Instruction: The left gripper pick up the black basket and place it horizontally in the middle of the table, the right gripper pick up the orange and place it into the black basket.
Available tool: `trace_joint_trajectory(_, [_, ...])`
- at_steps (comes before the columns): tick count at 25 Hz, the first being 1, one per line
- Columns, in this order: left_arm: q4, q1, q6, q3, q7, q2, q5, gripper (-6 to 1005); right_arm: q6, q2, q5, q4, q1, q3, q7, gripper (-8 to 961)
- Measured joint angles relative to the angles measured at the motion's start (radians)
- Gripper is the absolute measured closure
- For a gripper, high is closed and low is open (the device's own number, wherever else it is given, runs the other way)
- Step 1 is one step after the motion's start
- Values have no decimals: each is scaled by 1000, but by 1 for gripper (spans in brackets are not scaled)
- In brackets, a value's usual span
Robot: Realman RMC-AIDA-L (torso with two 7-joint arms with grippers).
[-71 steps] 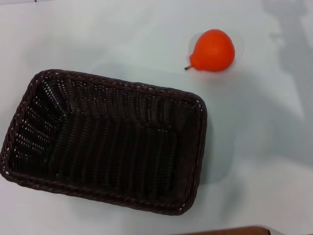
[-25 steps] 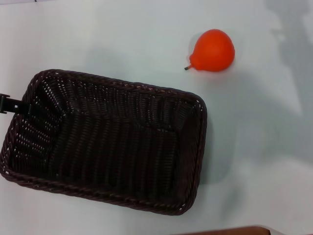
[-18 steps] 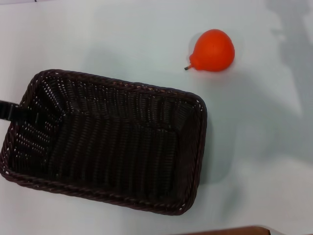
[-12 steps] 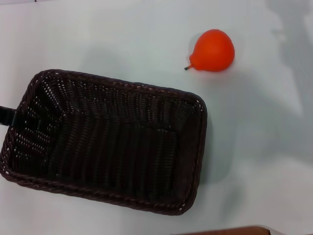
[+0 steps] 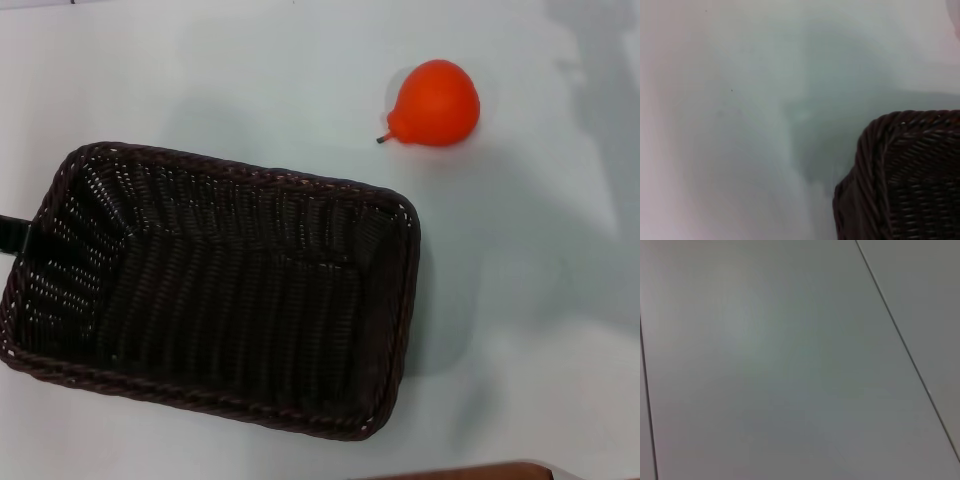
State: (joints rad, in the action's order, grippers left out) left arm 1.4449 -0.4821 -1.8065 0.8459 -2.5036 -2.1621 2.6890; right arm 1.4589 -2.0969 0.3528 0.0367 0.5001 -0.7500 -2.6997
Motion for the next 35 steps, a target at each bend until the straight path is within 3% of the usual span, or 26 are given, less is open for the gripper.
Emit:
trace_joint_trajectory(3, [4, 1, -2, 0, -1, 0, -4, 521, 0, 0, 0, 0, 0, 0, 0, 195])
trace_joint_trajectory(11, [8, 14, -15, -62, 13, 3, -79, 826, -13, 0, 0, 0, 0, 0, 1, 195])
trace_joint_trajectory(20, [-32, 21, -87, -226, 28, 28, -276, 816, -6, 0, 0, 3, -1, 9, 18, 194])
trace_joint_trajectory(25, [-164, -2, -55, -319, 10, 34, -330, 811, -5, 1, 0, 7, -1, 13, 30, 194])
trace_joint_trajectory(35, [-239, 4, 159, -319, -71, -2, -326, 800, -12, 4, 0, 9, 7, 15, 40, 194])
